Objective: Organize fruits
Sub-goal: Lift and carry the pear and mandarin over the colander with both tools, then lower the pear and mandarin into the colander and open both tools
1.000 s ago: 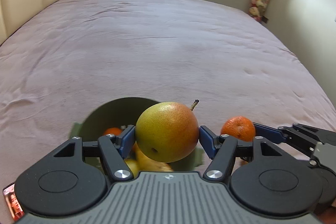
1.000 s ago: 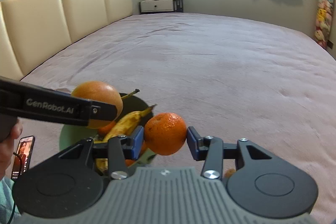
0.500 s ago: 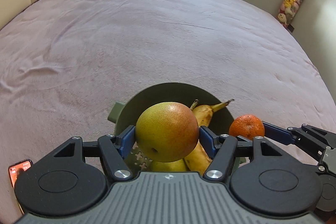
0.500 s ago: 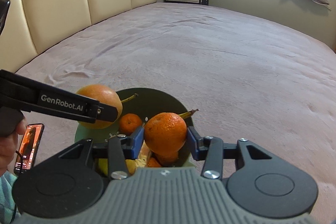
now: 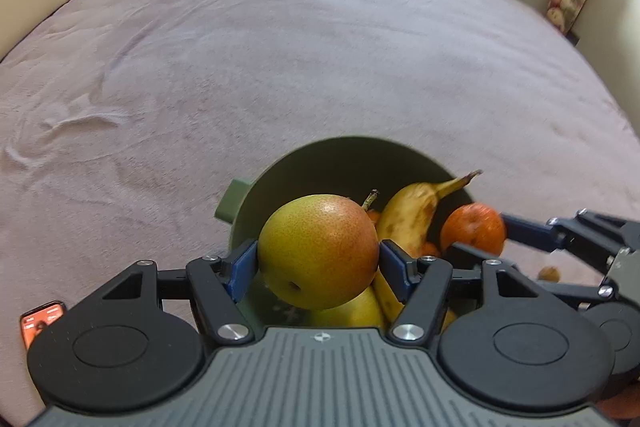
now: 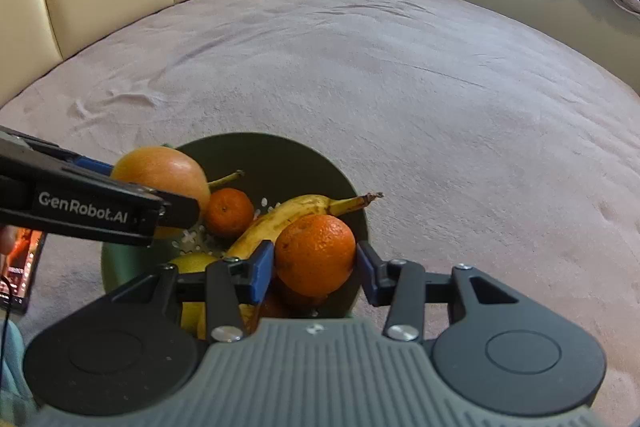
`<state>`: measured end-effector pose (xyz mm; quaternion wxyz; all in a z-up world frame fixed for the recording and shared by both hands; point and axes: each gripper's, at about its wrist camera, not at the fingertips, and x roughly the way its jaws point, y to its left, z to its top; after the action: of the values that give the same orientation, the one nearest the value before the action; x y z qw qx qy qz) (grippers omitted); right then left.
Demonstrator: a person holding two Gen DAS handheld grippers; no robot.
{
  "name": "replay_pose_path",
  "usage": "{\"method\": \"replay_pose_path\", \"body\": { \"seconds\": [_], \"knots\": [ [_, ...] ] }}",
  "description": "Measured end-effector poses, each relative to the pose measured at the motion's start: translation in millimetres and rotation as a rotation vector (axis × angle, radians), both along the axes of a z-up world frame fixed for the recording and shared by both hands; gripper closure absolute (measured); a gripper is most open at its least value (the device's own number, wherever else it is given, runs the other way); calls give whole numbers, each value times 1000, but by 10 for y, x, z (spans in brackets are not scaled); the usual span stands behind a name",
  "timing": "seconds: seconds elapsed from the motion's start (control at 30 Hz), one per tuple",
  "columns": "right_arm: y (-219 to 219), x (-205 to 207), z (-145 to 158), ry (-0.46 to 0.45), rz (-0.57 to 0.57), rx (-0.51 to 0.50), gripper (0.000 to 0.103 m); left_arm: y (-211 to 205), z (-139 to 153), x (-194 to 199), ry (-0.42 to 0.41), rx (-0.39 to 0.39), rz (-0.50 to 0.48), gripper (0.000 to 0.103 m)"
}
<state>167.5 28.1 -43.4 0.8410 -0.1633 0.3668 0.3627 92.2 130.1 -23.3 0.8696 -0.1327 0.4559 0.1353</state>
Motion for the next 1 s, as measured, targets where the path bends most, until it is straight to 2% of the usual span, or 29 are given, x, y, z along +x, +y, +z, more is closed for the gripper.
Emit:
{"method": "replay_pose_path", "body": {
  "seconds": [0.37, 0.73, 1.0],
  "knots": [
    [99, 34, -135, -34, 51, -82, 61, 16, -162, 32, 97, 6, 8, 28],
    [263, 10, -224, -48, 147, -191, 60, -20, -167, 43, 129, 25, -9, 28],
    [277, 29, -209, -35, 150, -203, 60, -27, -161, 74, 152, 42, -15, 24]
  ]
}}
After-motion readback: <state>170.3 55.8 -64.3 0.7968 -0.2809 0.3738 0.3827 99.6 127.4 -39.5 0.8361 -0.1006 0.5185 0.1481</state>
